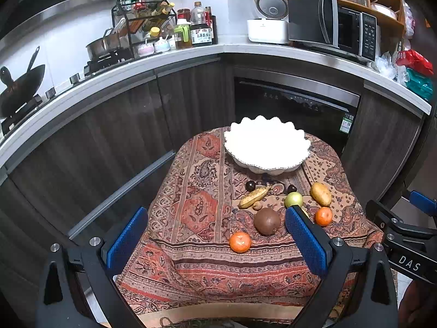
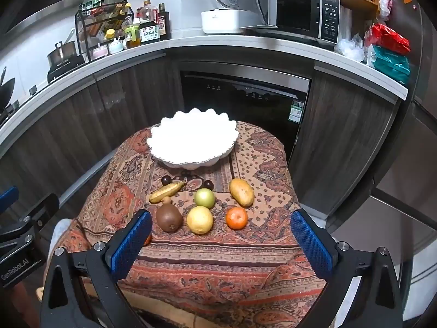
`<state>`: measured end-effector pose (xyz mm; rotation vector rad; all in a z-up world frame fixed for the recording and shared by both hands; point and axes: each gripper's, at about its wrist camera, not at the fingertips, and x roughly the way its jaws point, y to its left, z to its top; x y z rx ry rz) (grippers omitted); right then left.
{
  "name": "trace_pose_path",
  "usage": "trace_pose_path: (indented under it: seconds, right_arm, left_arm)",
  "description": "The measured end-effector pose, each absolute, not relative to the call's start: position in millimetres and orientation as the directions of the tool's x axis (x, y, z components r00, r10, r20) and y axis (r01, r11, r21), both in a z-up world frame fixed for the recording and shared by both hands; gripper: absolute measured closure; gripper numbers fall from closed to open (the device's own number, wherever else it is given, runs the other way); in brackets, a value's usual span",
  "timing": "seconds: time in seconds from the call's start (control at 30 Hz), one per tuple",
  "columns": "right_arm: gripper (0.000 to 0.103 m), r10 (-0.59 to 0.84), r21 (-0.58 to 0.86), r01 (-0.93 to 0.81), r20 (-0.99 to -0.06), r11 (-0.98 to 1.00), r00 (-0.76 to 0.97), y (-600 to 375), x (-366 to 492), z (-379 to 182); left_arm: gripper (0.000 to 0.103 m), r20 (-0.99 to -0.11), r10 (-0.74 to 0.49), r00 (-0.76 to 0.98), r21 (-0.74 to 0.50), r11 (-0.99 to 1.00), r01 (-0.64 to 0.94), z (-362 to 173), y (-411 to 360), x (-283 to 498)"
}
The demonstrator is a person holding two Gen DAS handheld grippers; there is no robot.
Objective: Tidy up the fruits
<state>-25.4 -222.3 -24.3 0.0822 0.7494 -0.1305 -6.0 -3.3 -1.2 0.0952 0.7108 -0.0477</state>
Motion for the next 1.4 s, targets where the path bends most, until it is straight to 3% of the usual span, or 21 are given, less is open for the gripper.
trace_pose_path:
  seconds: [1.4]
  right_arm:
    - [0.0, -0.096, 0.033, 0.164, -0.693, 0.986, 0.714, -227, -25, -27]
  left_arm:
    - [0.001, -0.667, -0.025, 0.745, 0.066, 0.994, 0.093, -12, -6, -6]
